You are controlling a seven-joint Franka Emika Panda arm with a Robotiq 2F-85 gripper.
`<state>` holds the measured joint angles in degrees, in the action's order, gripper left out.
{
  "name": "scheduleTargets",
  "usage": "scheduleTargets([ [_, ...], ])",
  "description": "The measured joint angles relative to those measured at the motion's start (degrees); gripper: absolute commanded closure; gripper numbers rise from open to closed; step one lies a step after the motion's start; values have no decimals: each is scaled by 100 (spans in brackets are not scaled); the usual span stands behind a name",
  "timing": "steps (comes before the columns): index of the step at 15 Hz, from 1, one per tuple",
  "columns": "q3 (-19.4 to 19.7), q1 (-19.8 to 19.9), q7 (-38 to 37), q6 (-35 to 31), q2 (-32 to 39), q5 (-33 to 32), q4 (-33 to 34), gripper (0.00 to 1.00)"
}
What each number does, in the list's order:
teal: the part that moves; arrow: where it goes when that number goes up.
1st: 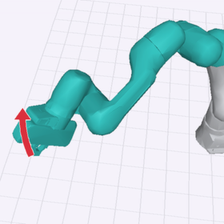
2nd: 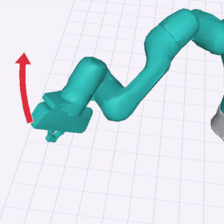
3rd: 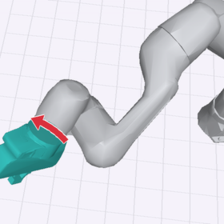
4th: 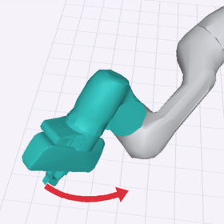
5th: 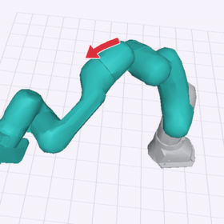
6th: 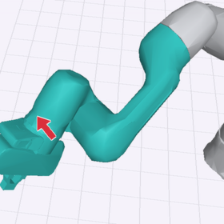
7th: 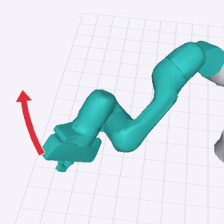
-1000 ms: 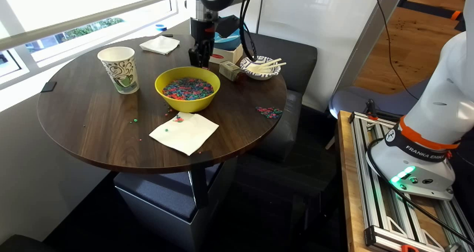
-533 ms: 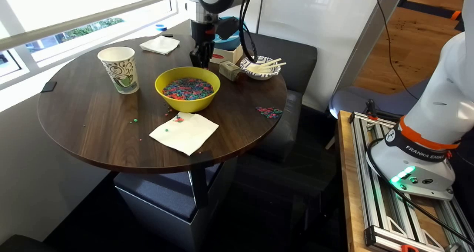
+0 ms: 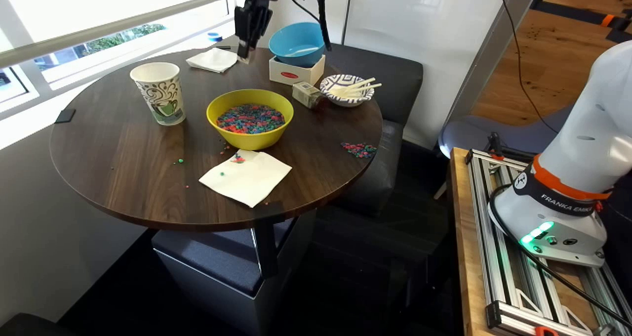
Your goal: Put the dice in the cup
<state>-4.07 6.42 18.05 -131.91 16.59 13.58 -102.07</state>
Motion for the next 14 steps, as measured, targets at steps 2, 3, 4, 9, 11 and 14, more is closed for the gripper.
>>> scheduleTargets([
  [2,-133,4,471,36,-390,408,-42,66],
  [3,-182,2,624,96,-533,518,-65,66],
  [4,-208,1,694,121,-625,561,-99,66],
  [9,-214,-24,792,48,-644,582,-199,91],
  [11,-274,-188,792,-273,-637,635,-188,91],
  [14,-491,-579,781,-1041,-548,622,-137,91],
])
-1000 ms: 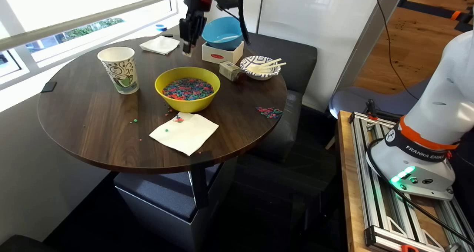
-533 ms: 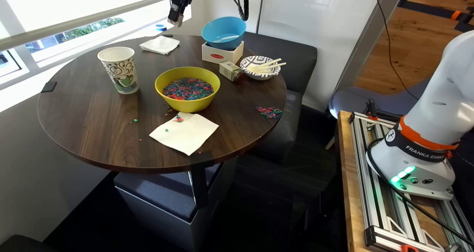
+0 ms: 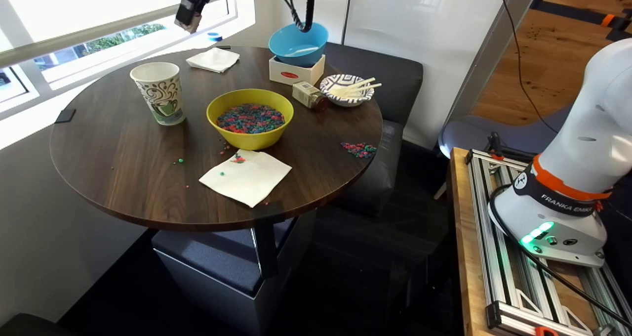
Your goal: Put the dice in the cup
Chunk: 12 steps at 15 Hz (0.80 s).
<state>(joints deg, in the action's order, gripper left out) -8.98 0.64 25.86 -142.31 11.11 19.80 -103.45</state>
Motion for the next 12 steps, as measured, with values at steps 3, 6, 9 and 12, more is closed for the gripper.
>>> scheduleTargets([
  [3,-8,-424,-542,-749,325,-865,190,91],
  [6,246,-698,-1413,-998,742,-2018,516,91],
  [9,610,-910,-2163,-994,1119,-2843,902,91],
  [12,799,-1034,-2542,-972,1415,-3162,1237,41],
])
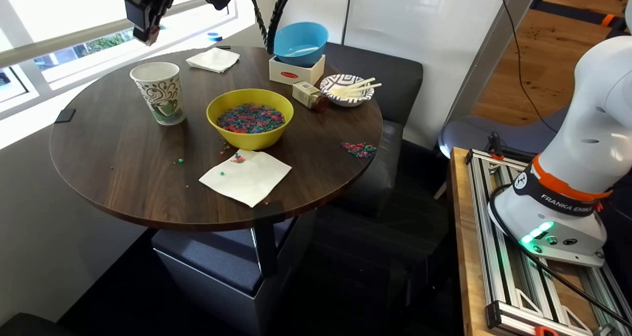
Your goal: Put the dice in the cup
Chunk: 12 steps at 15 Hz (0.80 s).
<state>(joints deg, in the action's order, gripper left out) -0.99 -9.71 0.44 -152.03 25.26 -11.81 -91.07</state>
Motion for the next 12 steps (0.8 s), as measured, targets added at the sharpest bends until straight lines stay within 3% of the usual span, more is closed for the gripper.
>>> scheduleTargets([
  [2,82,-76,-177,74,157,-118,190,34],
  [6,200,-181,-394,257,384,-211,478,2],
  [10,283,-191,-541,532,427,-216,664,0],
  [12,283,-96,-542,1003,312,-132,709,0],
])
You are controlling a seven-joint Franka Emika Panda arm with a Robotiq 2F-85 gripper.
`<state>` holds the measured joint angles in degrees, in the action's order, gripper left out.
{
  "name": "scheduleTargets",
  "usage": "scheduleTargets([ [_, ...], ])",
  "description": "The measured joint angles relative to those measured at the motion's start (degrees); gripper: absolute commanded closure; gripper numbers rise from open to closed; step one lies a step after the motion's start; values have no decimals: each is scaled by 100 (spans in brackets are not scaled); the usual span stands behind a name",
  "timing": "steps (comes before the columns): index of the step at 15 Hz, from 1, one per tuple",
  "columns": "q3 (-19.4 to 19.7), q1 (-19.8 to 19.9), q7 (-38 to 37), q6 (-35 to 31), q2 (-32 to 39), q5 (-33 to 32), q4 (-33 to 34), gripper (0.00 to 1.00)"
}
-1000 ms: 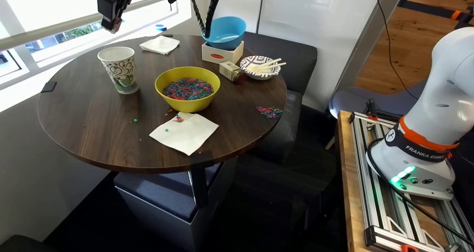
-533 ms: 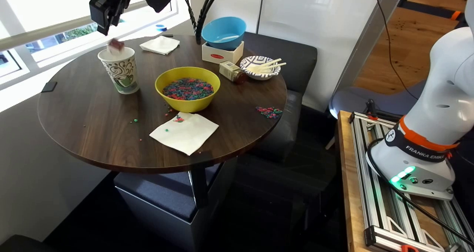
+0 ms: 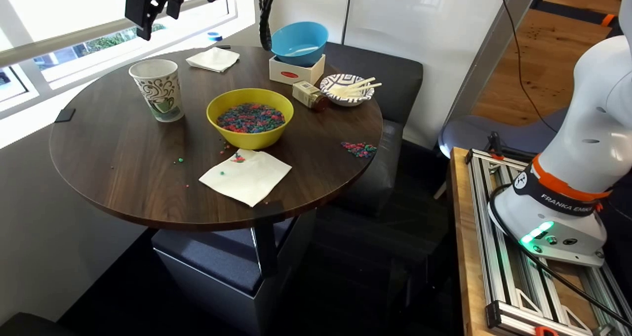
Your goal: Put the dice in the cup
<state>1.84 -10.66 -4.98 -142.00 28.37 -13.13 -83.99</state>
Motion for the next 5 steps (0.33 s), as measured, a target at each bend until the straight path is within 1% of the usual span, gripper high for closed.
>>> scheduleTargets([
  [3,-350,482,875,897,-410,743,-160,0],
  [5,-270,712,823,1293,-707,811,-312,0],
])
